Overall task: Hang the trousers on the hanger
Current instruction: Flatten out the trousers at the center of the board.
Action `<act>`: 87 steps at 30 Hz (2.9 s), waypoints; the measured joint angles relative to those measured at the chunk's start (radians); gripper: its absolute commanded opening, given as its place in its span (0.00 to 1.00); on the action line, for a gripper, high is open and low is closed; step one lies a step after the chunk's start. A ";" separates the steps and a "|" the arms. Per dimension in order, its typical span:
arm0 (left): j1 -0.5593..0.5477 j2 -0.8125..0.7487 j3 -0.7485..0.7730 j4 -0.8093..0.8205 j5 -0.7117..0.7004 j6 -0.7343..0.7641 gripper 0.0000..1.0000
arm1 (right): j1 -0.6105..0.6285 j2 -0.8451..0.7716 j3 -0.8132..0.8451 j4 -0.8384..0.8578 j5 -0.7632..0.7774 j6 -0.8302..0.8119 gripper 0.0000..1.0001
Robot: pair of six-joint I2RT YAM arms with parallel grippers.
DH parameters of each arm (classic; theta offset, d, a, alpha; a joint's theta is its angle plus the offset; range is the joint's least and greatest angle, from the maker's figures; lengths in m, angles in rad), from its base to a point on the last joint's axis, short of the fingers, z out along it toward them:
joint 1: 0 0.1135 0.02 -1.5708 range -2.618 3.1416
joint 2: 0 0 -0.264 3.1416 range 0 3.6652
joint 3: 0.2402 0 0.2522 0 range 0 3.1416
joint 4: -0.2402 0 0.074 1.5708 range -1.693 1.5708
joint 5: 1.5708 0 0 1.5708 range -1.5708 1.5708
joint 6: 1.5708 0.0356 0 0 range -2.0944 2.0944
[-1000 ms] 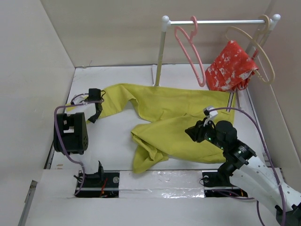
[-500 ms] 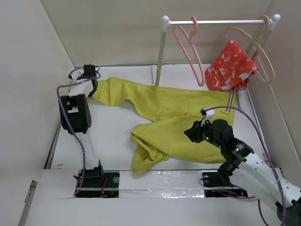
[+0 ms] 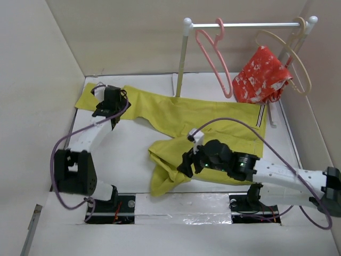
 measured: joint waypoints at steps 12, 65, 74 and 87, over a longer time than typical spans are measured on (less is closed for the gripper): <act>-0.257 -0.510 -0.394 0.129 -0.008 -0.037 0.55 | 0.131 0.505 0.176 0.045 0.114 0.078 0.46; -0.953 -0.594 -0.767 0.180 0.238 -0.328 0.73 | -0.341 -0.459 -0.344 -0.196 0.185 0.290 0.03; -0.974 -0.578 -0.775 0.200 0.290 -0.331 0.00 | -0.341 -0.457 -0.347 -0.190 0.177 0.288 0.09; -0.508 -0.536 -0.228 -0.146 0.151 0.005 0.00 | -0.344 -0.375 -0.299 -0.122 0.133 0.240 0.66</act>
